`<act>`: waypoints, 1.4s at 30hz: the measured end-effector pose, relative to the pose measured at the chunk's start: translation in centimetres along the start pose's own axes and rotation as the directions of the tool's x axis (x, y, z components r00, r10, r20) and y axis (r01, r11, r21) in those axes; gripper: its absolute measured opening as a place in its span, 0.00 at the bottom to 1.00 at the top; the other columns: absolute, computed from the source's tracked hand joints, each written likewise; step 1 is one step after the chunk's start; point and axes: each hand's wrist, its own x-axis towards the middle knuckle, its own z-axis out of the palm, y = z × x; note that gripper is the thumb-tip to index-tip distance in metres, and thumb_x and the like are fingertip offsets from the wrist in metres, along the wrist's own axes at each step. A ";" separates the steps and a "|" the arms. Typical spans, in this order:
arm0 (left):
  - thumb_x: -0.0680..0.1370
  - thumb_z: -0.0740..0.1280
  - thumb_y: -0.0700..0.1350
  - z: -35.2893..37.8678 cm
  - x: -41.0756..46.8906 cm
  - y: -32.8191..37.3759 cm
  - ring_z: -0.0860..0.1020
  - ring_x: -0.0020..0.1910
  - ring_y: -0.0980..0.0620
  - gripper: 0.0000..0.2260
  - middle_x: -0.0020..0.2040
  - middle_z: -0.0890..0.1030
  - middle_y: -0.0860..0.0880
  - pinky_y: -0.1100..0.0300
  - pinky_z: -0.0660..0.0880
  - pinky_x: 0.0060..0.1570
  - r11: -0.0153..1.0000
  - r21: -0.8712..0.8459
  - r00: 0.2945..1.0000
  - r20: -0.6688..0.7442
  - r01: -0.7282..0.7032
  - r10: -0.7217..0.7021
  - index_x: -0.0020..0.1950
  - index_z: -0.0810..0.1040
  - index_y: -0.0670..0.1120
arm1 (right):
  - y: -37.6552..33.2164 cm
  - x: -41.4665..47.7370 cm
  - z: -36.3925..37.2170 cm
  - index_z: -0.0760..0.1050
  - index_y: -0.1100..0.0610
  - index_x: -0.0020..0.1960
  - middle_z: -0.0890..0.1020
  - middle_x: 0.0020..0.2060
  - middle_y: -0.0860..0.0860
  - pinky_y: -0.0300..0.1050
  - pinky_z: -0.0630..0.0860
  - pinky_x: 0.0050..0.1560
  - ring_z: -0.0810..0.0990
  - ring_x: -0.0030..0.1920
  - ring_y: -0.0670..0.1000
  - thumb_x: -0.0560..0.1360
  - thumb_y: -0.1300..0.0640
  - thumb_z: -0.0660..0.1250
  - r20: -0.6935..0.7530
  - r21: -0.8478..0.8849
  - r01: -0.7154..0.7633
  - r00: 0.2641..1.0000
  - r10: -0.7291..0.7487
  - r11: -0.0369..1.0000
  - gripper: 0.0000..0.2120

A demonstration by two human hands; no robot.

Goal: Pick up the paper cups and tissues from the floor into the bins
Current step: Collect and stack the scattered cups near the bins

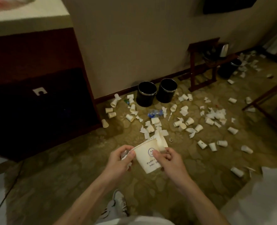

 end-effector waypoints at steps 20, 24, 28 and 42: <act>0.80 0.67 0.47 9.4 36.8 14.4 0.76 0.33 0.55 0.10 0.42 0.80 0.42 0.58 0.74 0.36 0.972 0.105 0.977 0.009 0.210 -0.212 0.50 0.80 0.40 | -12.3 36.6 -10.5 0.77 0.50 0.54 0.86 0.41 0.46 0.36 0.78 0.32 0.85 0.39 0.45 0.74 0.47 0.70 -0.076 0.128 -0.160 0.982 0.171 0.979 0.11; 0.80 0.67 0.48 10.4 43.5 17.1 0.77 0.33 0.54 0.09 0.43 0.82 0.48 0.61 0.74 0.33 0.956 -0.026 0.954 -0.061 0.293 -0.294 0.50 0.80 0.42 | -16.1 44.6 -12.5 0.77 0.51 0.56 0.86 0.45 0.49 0.41 0.78 0.38 0.85 0.44 0.48 0.78 0.44 0.64 -0.053 0.072 -0.178 0.982 0.182 0.981 0.13; 0.80 0.66 0.49 10.1 48.8 17.9 0.76 0.31 0.54 0.10 0.39 0.81 0.47 0.60 0.73 0.31 0.920 -0.123 0.917 -0.105 0.371 -0.384 0.50 0.79 0.42 | -17.7 50.5 -12.6 0.77 0.52 0.59 0.85 0.46 0.49 0.39 0.76 0.36 0.85 0.44 0.48 0.79 0.46 0.63 -0.027 0.046 -0.195 0.980 0.196 0.980 0.13; 0.81 0.65 0.49 6.7 81.6 11.8 0.74 0.35 0.53 0.09 0.47 0.82 0.45 0.58 0.71 0.37 0.800 0.013 0.790 -0.165 0.601 -0.591 0.49 0.79 0.44 | -11.7 74.7 -8.9 0.76 0.56 0.57 0.83 0.51 0.52 0.45 0.76 0.41 0.83 0.48 0.52 0.81 0.48 0.59 -0.247 0.203 -0.479 0.819 0.518 0.854 0.14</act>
